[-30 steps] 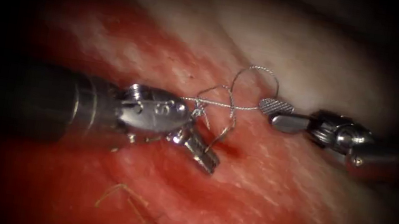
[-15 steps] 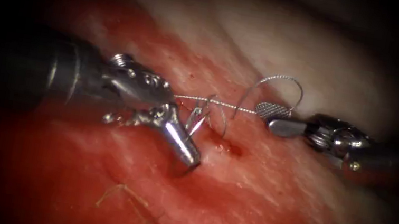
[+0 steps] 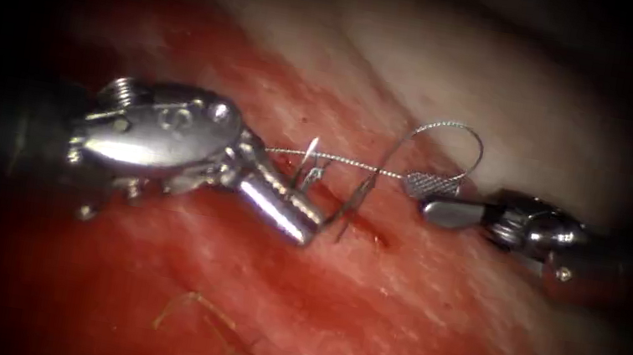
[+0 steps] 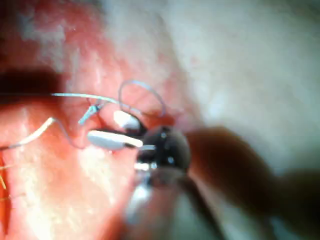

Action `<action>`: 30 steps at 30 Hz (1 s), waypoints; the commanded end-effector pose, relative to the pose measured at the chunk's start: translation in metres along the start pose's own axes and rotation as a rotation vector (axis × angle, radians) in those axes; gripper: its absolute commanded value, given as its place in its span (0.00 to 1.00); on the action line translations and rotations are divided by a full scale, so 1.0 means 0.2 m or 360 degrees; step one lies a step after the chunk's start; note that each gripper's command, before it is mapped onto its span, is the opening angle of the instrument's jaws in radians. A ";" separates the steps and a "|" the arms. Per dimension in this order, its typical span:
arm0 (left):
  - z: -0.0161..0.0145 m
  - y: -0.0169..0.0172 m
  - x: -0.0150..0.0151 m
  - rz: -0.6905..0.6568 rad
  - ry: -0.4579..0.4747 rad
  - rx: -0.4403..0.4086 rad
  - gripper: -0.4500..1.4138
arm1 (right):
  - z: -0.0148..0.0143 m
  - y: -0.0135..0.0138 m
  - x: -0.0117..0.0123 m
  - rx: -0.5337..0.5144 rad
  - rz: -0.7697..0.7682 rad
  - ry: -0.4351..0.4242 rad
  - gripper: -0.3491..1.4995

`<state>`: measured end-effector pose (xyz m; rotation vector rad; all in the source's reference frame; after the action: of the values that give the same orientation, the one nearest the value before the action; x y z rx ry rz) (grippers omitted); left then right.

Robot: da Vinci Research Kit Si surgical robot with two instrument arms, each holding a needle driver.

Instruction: Wound Closure

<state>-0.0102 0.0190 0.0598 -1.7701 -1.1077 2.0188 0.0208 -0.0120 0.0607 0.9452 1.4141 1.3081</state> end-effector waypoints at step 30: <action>-0.027 0.005 0.023 0.0400 0.0081 0.0276 0.00 | 0.029 -0.009 -0.032 -0.0556 -0.0440 -0.0088 0.84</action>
<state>-0.0054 0.0234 0.0552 -1.9370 -0.7007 2.1209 0.0275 -0.0162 0.0597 0.5237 1.1761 1.2557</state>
